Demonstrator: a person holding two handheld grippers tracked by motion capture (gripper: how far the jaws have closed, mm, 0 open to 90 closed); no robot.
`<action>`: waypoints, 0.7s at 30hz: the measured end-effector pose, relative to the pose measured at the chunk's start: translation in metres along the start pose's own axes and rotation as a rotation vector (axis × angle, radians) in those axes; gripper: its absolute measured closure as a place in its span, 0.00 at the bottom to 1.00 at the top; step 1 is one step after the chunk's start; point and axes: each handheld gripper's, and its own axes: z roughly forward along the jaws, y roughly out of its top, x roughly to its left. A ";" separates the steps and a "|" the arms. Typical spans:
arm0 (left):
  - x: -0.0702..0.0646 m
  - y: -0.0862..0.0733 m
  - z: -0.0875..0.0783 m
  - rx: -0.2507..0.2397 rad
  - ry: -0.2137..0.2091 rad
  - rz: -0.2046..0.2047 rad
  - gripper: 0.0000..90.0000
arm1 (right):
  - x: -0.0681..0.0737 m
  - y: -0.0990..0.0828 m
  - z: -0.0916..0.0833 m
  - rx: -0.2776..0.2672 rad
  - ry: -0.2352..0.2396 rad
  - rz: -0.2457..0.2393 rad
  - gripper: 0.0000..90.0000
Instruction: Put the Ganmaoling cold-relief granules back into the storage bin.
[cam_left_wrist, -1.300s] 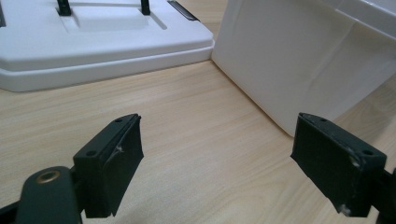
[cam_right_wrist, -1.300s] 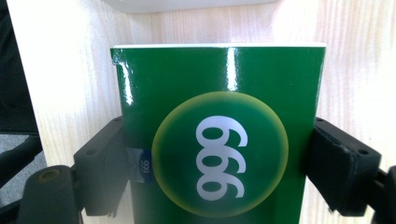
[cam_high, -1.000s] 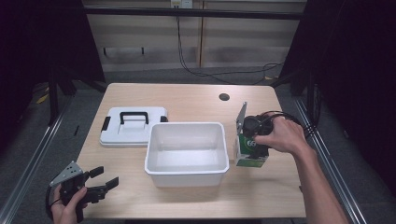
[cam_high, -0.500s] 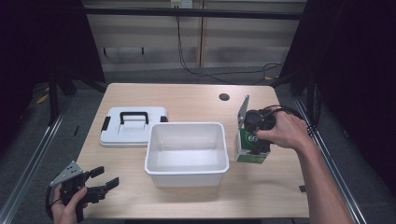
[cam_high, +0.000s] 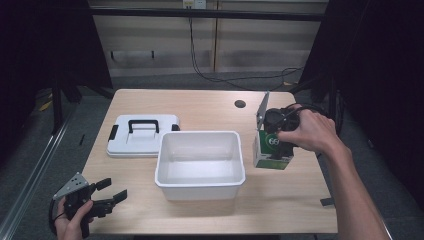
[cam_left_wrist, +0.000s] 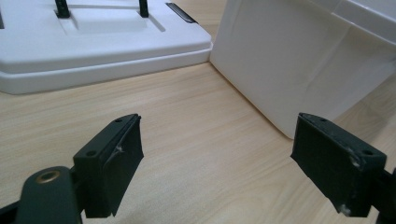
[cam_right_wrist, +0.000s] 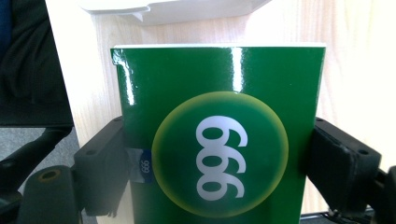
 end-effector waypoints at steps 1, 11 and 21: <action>0.000 0.000 0.000 0.000 0.000 -0.001 0.18 | 0.000 0.000 -0.002 -0.001 -0.002 -0.002 0.18; 0.000 0.000 0.000 0.000 0.001 -0.001 0.18 | 0.003 0.005 -0.027 -0.003 -0.033 -0.011 0.18; 0.001 0.000 0.000 0.003 0.000 -0.002 0.18 | 0.001 0.019 -0.039 -0.016 -0.018 -0.004 0.18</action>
